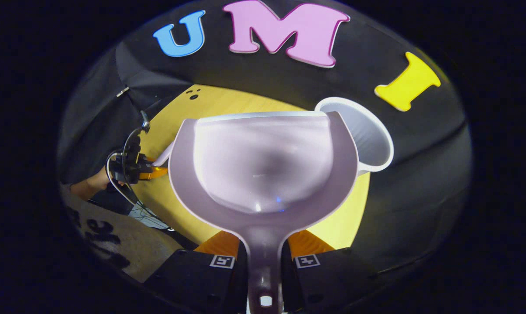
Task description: Pick up the small broom and dustpan from the desktop, sweep the trash into the dustpan with the broom, and then empty the trash into the garbage bin.
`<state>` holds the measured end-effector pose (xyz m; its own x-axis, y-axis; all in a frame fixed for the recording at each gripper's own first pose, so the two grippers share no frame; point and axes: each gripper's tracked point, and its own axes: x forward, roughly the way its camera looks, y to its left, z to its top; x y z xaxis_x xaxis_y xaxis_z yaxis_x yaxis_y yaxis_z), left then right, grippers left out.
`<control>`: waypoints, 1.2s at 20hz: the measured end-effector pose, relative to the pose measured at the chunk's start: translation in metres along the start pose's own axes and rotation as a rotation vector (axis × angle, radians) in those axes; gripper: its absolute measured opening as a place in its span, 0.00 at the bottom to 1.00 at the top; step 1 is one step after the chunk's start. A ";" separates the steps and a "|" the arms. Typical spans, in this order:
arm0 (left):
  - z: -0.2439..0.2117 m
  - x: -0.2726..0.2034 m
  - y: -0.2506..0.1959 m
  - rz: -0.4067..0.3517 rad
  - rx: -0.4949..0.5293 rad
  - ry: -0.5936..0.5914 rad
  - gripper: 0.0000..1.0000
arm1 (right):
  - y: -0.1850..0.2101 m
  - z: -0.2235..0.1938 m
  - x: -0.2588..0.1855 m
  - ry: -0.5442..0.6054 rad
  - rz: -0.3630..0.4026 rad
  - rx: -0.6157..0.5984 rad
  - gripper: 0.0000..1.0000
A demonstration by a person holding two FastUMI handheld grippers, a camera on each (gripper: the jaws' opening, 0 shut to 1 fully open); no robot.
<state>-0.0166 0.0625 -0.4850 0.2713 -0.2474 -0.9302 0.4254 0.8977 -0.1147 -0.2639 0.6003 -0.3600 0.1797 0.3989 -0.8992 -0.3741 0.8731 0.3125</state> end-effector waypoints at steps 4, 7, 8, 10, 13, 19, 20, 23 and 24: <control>-0.003 0.006 0.012 0.059 -0.015 0.005 0.24 | 0.030 -0.038 0.049 0.045 0.022 0.044 0.35; -0.009 0.015 0.018 0.096 -0.009 0.032 0.25 | 0.032 -0.064 0.087 0.082 -0.004 0.074 0.35; -0.011 0.019 0.020 0.109 -0.004 0.045 0.25 | 0.037 -0.070 0.100 0.090 -0.003 0.096 0.31; -0.015 0.020 0.019 0.126 0.002 0.070 0.25 | 0.053 -0.085 0.129 0.110 0.021 0.122 0.35; -0.018 0.030 0.022 0.127 0.002 0.093 0.24 | 0.061 -0.102 0.162 0.140 0.022 0.164 0.35; -0.021 0.043 0.024 0.164 0.022 0.126 0.29 | 0.062 -0.107 0.197 0.159 -0.012 0.189 0.36; -0.019 0.044 0.026 0.168 0.032 0.127 0.31 | 0.062 -0.108 0.197 0.165 -0.014 0.191 0.36; -0.012 0.044 0.025 0.187 0.079 0.112 0.34 | 0.061 -0.107 0.197 0.163 -0.013 0.173 0.37; -0.011 0.044 0.026 0.189 0.090 0.109 0.33 | 0.062 -0.107 0.196 0.167 -0.008 0.174 0.40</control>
<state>-0.0029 0.0786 -0.5325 0.2607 -0.0325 -0.9649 0.4527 0.8868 0.0925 -0.3489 0.7024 -0.5492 0.0235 0.3526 -0.9355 -0.2087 0.9168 0.3404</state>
